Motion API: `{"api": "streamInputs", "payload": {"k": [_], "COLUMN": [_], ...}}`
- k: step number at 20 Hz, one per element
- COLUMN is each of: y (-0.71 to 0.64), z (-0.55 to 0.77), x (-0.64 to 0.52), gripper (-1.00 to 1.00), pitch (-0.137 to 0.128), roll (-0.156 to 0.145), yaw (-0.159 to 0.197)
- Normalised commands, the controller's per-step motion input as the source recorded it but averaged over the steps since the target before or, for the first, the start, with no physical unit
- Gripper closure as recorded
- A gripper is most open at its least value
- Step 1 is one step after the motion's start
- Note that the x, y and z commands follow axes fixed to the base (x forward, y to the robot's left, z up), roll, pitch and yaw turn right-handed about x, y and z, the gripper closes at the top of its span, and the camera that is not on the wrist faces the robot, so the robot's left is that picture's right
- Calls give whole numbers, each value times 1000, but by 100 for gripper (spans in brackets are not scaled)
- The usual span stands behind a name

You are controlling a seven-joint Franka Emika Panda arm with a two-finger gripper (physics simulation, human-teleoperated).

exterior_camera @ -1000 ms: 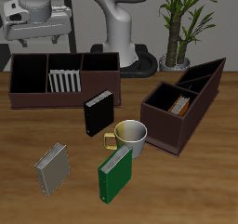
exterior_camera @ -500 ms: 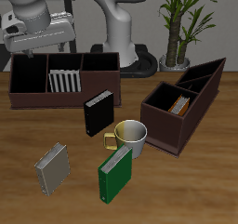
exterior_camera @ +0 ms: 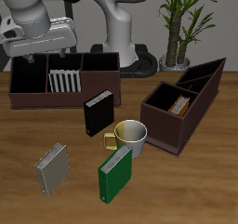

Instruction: Place the orange book into the left desk caddy's right compartment and place the striped book into the back desk caddy's front compartment and place the yellow book into the back desk caddy's back compartment

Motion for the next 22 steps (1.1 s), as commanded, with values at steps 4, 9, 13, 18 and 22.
{"api": "streamInputs", "payload": {"k": [4, 9, 13, 18, 22], "y": [65, 27, 251, 244, 17], "z": [121, -51, -25, -127, 13], "x": [152, 50, -90, 183, 223], "gripper": [-100, -100, -100, -100, -100], "pitch": [-59, -56, -86, 20, -41], "roll": [-19, -48, 11, 57, 7], "yaw": [-102, -87, -47, -1, -9]}}
